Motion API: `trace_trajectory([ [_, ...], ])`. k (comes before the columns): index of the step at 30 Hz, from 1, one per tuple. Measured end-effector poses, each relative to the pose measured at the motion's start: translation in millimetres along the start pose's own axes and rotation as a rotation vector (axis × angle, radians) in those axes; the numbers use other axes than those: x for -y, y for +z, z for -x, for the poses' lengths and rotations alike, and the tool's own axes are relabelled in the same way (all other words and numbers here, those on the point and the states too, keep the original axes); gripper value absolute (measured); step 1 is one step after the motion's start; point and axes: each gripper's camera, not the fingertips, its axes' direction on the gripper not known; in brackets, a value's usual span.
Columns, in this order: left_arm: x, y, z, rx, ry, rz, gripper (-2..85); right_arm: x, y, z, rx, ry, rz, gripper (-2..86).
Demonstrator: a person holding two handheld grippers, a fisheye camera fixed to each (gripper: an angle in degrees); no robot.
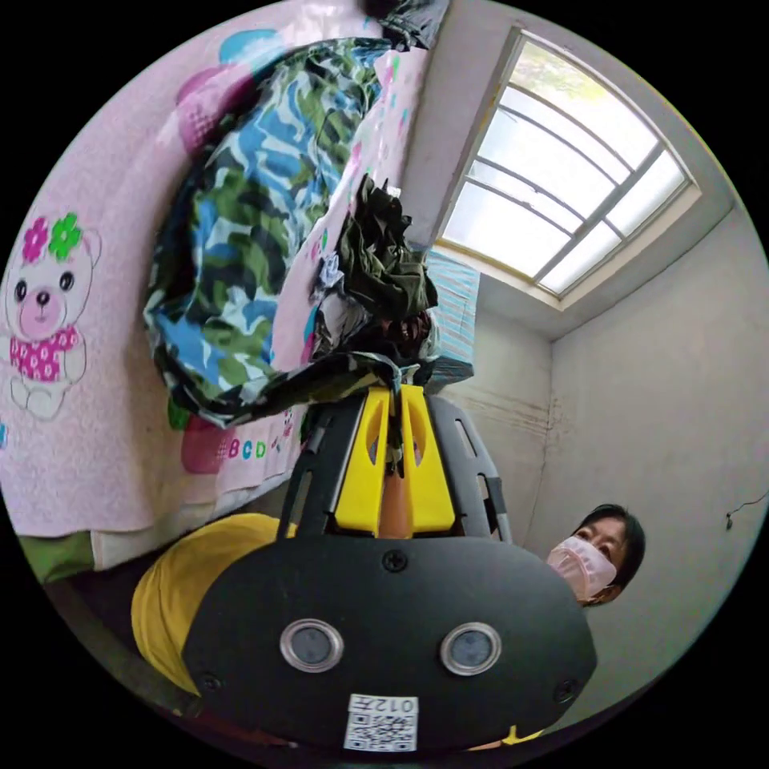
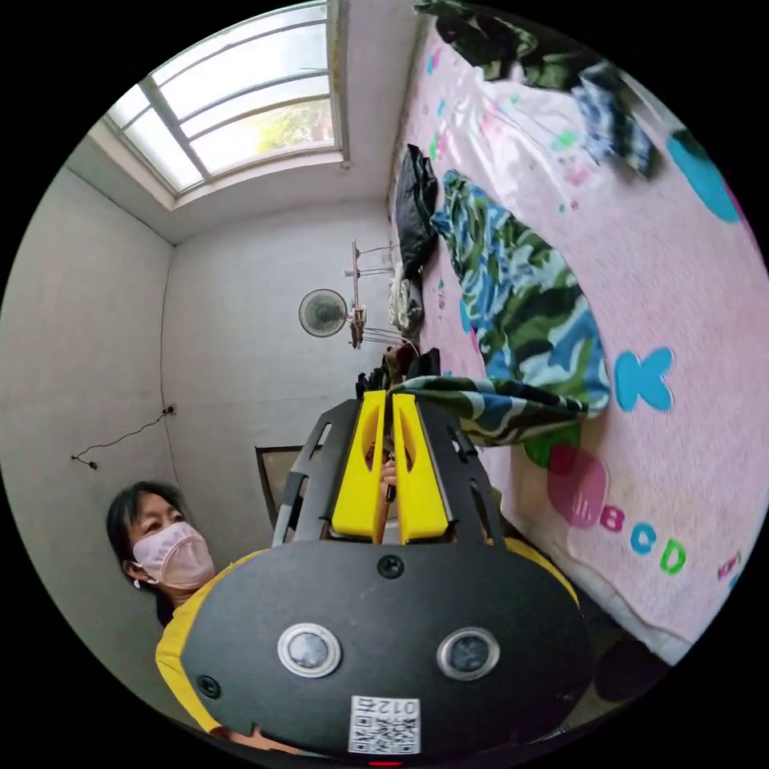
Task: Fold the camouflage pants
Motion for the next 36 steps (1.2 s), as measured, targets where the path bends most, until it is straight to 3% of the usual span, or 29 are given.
trace_trajectory([
  [5, 90, -11, -11, -0.051, -0.043, -0.063, 2.8, 91, 46, 7, -0.045, -0.003, -0.027, 1.3],
  [13, 165, -24, 33, -0.005, -0.202, -0.181, 7.6, 194, 119, -56, -0.244, 0.205, -0.056, 4.3],
  [19, 164, -42, 15, -0.258, 0.047, -0.356, 13.4, 206, 121, -46, -0.232, 0.067, -0.152, 7.9],
  [21, 154, -46, -5, -0.156, 0.128, -0.32, 13.8, 195, 119, -31, -0.281, -0.031, -0.101, 8.6],
  [26, 92, -14, -46, 0.584, 0.304, -0.038, 14.9, 135, 145, -15, -0.719, -0.277, 0.232, 11.1],
  [28, 73, 6, -45, 0.705, 0.357, 0.031, 15.3, 112, 156, -20, -0.788, -0.337, 0.347, 12.2],
  [36, 61, 61, -44, 0.811, 0.471, 0.188, 13.7, 109, 181, -29, -0.729, -0.327, 0.447, 9.8],
])
